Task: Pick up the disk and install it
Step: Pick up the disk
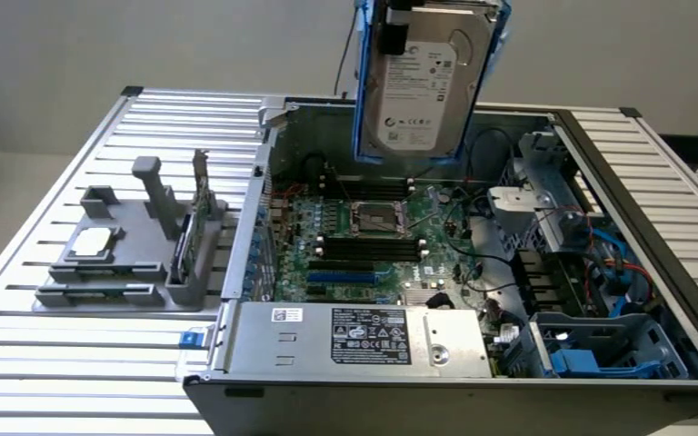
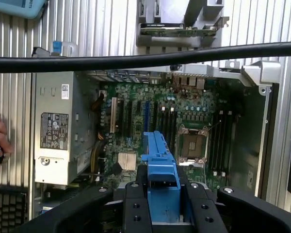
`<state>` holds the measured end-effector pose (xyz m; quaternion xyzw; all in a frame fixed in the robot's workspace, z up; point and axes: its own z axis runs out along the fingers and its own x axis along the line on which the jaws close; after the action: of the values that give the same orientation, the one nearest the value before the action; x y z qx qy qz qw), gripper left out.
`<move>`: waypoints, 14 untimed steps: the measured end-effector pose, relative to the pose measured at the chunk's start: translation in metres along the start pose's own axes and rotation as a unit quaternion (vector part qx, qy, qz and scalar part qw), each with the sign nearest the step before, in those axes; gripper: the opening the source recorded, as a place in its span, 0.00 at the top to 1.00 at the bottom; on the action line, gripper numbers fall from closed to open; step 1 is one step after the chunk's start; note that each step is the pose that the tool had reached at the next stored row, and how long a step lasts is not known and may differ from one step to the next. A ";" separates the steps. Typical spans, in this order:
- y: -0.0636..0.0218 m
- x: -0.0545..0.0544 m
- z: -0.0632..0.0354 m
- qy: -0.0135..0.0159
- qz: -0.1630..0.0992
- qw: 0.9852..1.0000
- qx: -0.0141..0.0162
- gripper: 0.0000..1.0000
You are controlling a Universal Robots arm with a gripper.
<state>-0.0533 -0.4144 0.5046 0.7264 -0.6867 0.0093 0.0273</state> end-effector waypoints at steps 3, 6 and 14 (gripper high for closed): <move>-0.0135 0.003 -0.0019 -0.001 0.000 1.000 0.000 0.67; -0.0268 0.007 -0.0035 -0.002 0.000 1.000 0.000 0.67; -0.0625 0.017 -0.0076 -0.002 0.000 1.000 0.000 0.67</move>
<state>0.0102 -0.4276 0.5114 0.7264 -0.6867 0.0074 0.0257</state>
